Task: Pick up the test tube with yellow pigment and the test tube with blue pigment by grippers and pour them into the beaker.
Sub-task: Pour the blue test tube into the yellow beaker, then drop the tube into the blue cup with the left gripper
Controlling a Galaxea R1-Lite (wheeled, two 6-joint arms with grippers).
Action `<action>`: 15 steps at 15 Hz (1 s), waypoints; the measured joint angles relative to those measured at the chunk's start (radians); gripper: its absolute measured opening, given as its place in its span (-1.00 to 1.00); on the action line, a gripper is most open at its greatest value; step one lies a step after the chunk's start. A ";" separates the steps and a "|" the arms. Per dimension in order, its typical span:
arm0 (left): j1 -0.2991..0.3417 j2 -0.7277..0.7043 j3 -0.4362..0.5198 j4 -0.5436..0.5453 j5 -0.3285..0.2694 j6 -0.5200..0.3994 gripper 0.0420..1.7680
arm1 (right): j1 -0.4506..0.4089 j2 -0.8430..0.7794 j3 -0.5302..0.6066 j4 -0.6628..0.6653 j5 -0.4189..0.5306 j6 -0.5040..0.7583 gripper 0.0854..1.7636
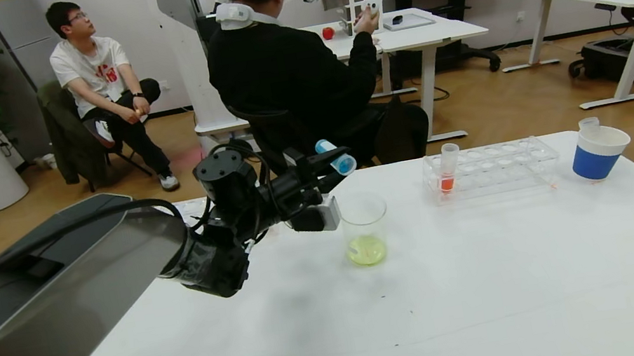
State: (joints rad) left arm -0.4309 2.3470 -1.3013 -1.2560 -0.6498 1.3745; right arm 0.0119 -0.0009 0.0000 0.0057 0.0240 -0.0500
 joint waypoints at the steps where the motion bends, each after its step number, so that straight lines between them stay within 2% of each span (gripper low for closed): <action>1: -0.001 0.008 -0.002 -0.013 0.001 0.012 -0.46 | 0.000 0.000 0.000 0.000 0.000 0.000 0.97; 15: 0.007 0.070 0.004 -0.107 0.005 0.209 -0.46 | 0.000 0.000 0.000 0.000 0.000 0.000 0.97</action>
State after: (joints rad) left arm -0.4243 2.4170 -1.2968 -1.3628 -0.6445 1.5836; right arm 0.0119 -0.0009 0.0000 0.0062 0.0238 -0.0500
